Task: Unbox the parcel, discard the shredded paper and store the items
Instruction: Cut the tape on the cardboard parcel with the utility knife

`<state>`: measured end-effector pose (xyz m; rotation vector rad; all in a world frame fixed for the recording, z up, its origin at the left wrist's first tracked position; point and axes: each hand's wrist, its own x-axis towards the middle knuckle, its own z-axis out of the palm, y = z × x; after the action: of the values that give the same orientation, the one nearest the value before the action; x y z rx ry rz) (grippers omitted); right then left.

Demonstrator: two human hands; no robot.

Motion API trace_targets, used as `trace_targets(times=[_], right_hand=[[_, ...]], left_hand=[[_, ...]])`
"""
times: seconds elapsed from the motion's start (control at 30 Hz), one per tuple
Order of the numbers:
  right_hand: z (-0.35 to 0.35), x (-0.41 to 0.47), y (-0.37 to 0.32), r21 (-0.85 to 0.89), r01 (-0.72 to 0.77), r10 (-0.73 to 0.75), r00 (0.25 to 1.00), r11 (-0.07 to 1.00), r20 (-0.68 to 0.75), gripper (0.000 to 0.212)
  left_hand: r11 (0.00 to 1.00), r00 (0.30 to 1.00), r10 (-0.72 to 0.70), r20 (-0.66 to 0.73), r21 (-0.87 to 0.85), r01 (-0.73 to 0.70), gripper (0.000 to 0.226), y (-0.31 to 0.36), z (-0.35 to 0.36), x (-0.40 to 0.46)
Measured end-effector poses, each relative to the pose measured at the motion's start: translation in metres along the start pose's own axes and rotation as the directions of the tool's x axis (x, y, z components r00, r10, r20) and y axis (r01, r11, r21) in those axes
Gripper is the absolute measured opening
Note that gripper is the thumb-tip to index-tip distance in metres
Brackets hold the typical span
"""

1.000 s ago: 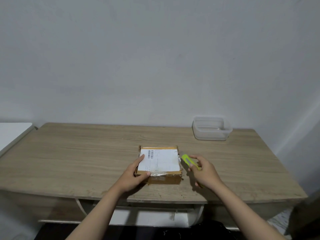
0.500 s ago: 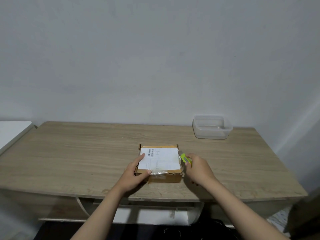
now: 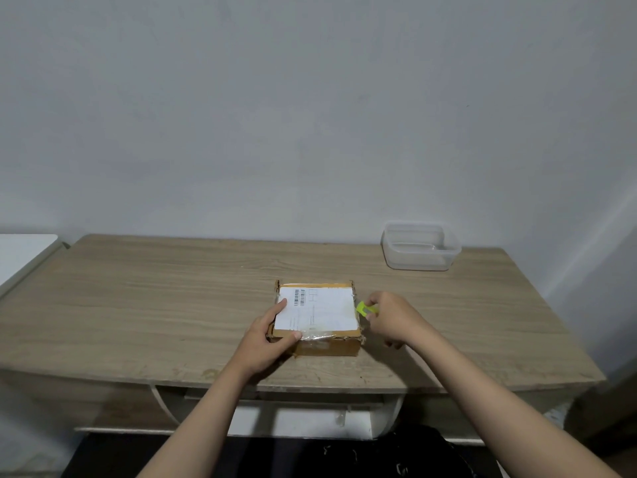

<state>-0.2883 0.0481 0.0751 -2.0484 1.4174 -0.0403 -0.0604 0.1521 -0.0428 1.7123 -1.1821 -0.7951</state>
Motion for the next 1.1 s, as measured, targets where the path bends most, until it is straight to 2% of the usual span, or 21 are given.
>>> trace_targets(times=[0.13,0.57,0.63,0.8,0.87,0.97,1.03,1.1], right_hand=[[0.002,-0.004,0.000,0.026,0.001,-0.001,1.000,1.000,0.004,0.037],[0.005,-0.022,0.021,0.108,0.005,-0.014,0.997,0.994,0.078,0.024],[0.005,-0.024,0.027,0.114,0.013,-0.016,1.000,0.993,0.025,0.026],[0.008,-0.028,0.045,0.136,0.066,-0.035,0.975,0.988,-0.217,0.035],[0.010,-0.030,0.050,0.188,0.092,-0.045,0.969,0.978,-0.244,0.035],[0.014,-0.033,0.054,0.227,0.120,-0.054,0.959,0.966,-0.280,0.035],[0.017,-0.034,0.057,0.259,0.134,-0.052,0.952,0.956,-0.302,0.035],[0.020,-0.035,0.057,0.302,0.144,-0.047,0.951,0.942,-0.307,0.035]], left_hand=[[0.996,1.000,0.010,-0.030,0.084,-0.008,0.093,-0.005,0.002,-0.001],[0.995,0.995,0.053,-0.087,0.085,-0.045,0.089,-0.009,0.006,0.000],[0.996,0.995,0.038,-0.091,0.079,-0.031,0.089,-0.006,0.008,-0.002],[0.995,0.987,-0.036,-0.157,0.090,0.050,0.094,0.007,0.022,-0.020],[0.993,0.988,-0.053,-0.148,0.096,0.068,0.086,0.012,0.029,-0.033],[0.996,0.983,-0.040,-0.178,0.072,0.054,0.048,0.014,0.024,-0.032],[0.997,0.993,-0.025,-0.118,0.074,0.034,0.023,0.013,0.011,-0.020],[0.993,1.000,0.009,-0.021,0.120,-0.006,0.020,0.009,-0.002,-0.008]])
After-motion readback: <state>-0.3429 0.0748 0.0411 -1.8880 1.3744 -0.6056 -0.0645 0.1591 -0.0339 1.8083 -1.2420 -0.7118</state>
